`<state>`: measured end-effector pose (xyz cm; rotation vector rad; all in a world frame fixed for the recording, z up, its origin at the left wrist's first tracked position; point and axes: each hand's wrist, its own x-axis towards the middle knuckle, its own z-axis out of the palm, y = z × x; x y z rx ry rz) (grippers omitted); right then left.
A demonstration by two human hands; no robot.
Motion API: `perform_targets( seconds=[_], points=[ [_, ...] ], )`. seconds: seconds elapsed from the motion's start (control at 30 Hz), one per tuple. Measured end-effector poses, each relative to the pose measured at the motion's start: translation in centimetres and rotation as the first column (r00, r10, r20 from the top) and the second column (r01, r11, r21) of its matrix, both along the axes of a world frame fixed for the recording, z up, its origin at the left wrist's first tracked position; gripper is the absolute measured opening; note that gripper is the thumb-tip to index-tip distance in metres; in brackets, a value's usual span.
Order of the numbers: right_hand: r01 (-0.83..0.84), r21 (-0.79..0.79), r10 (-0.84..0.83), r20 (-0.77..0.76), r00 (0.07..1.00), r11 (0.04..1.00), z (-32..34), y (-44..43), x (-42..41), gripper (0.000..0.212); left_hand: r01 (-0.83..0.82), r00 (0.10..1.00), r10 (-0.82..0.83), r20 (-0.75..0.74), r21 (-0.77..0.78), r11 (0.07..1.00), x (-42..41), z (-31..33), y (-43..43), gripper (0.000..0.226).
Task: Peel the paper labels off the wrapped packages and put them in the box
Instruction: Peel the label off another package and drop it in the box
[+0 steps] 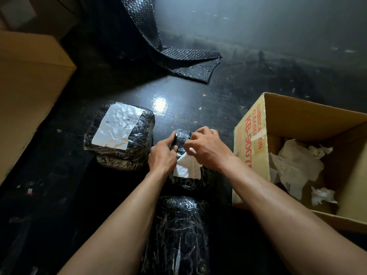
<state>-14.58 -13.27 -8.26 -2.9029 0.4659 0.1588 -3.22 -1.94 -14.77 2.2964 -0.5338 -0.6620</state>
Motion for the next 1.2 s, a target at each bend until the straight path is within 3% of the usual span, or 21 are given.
perform_targets(
  seconds=[0.27, 0.5, 1.2],
  points=[
    [-0.063, -0.075, 0.065, 0.036, 0.997, 0.995, 0.4, 0.2, 0.2, 0.014, 0.16, 0.986, -0.161, -0.034, -0.038, 0.986, 1.1, -0.8, 1.0, 0.055],
    [0.002, 0.01, -0.002, 0.041, 0.999, 1.0, 0.1, 0.2, -0.3, 0.012, 0.021, 0.988, -0.033, -0.148, -0.081, 0.996, 0.7, -2.4, 1.3, 0.071],
    [0.059, 0.092, -0.059, 0.0, 0.998, 0.994, 1.9, 0.8, -2.0, 0.011, -0.107, 0.985, 0.085, -0.153, -0.14, 0.984, 0.5, -2.6, 0.7, 0.06]
  ],
)
